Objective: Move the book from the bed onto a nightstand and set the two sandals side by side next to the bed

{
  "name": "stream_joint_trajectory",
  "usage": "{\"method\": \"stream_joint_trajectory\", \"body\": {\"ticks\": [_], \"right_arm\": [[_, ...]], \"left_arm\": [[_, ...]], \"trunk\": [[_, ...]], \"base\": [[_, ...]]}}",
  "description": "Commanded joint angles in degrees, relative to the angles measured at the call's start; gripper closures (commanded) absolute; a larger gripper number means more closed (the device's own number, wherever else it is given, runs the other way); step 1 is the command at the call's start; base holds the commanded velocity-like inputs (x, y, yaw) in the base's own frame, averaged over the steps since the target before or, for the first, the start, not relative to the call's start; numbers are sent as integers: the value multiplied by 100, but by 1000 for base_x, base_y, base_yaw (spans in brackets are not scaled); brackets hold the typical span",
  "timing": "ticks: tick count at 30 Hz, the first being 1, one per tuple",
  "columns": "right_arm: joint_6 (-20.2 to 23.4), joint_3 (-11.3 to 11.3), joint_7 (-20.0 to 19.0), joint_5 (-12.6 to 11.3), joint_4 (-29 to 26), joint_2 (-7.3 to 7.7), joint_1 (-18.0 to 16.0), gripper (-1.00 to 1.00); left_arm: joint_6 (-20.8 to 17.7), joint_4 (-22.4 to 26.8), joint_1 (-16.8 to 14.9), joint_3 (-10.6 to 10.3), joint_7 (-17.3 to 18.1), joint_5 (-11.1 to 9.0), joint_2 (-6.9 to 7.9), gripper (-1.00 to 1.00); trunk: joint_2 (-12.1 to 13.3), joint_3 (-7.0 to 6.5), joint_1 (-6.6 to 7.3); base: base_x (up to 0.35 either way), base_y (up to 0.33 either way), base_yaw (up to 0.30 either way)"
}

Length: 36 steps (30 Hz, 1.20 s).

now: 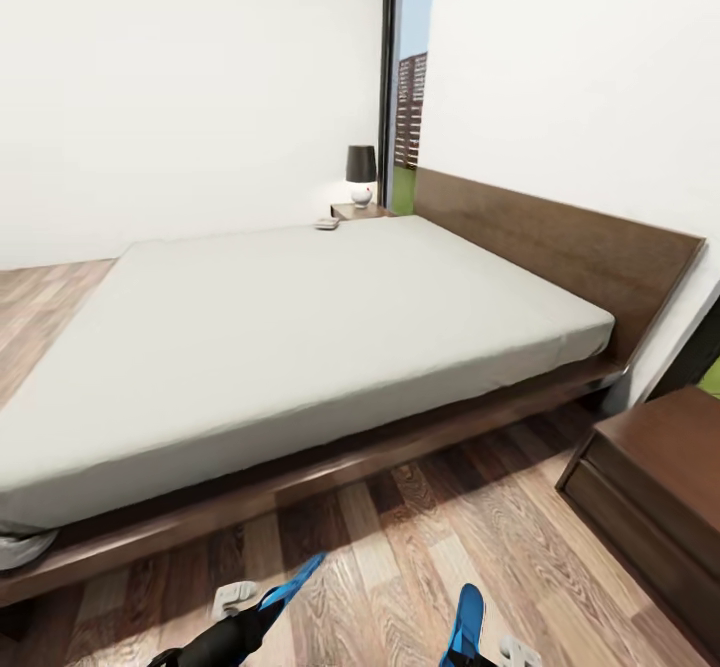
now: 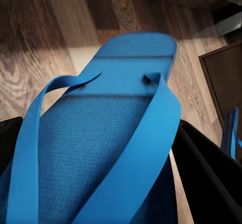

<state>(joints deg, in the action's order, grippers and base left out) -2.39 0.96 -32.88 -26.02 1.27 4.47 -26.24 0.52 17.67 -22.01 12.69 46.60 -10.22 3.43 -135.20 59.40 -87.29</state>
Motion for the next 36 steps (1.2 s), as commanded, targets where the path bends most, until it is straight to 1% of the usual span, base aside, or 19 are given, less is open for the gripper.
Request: {"method": "stream_joint_trajectory", "body": {"ticks": [1,36], "right_arm": [[-25,9,-26,0,13,2,-5,100],[-25,9,-26,0,13,10,-7,100]], "left_arm": [[10,-10,-5,6,15,-15,0,100],[10,-10,-5,6,15,-15,0,100]], "trunk": [[-2,7,1],[-2,78,1]], "base": [[0,0,279],[0,0,279]]}}
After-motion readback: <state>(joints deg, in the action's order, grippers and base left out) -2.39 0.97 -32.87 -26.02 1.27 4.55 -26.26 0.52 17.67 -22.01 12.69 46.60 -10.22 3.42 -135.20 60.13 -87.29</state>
